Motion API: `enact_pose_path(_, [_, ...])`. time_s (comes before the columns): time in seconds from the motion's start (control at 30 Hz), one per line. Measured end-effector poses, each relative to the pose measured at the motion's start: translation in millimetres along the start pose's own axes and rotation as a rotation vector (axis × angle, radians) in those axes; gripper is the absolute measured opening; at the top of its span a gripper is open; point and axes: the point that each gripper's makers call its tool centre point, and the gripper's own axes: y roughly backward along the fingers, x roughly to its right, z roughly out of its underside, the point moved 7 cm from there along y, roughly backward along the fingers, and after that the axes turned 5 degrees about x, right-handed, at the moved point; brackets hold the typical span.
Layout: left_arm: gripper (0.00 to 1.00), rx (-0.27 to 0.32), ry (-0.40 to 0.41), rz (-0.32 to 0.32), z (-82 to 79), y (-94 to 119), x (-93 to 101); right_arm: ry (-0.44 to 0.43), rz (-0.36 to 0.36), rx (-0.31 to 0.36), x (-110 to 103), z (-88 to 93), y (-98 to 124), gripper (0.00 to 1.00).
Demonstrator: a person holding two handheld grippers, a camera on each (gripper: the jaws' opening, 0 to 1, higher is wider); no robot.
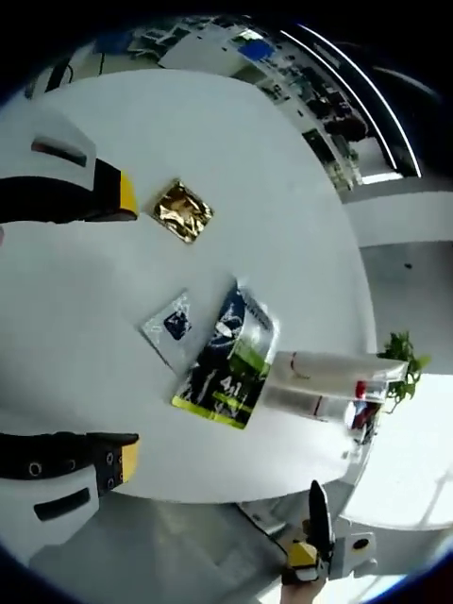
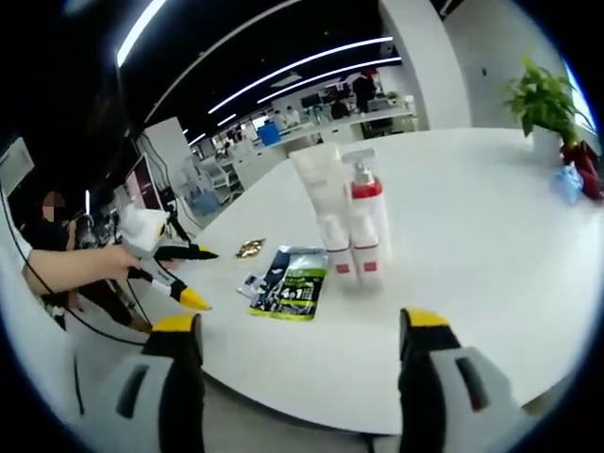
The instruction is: Arrange the skincare products in the storage area until every visible bottle or jar stands upright without overlapping.
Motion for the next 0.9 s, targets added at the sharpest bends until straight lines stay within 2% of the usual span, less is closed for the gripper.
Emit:
enact_pose_path(0.17, [0.91, -0.03, -0.056, 0.053, -6.9, -14.1, -5.2, -0.01, 0.014, 0.006, 0.9, -0.4, 0.6, 0.86])
enact_pose_path(0.27, [0.89, -0.062, -0.12, 0.099, -10.8, -23.5, -7.1, -0.015, 0.023, 0.01, 1.7, -0.7, 1.2, 0.87])
enact_pose_path(0.47, [0.87, -0.099, -0.186, 0.149, -16.1, -39.7, -9.8, -0.029, 0.042, 0.021, 3.9, -1.6, 2.2, 0.87])
enact_pose_path(0.9, [0.77, -0.166, -0.312, 0.257, -26.1, -57.8, -6.0, -0.002, 0.065, 0.011, 4.4, -1.8, 1.6, 0.86])
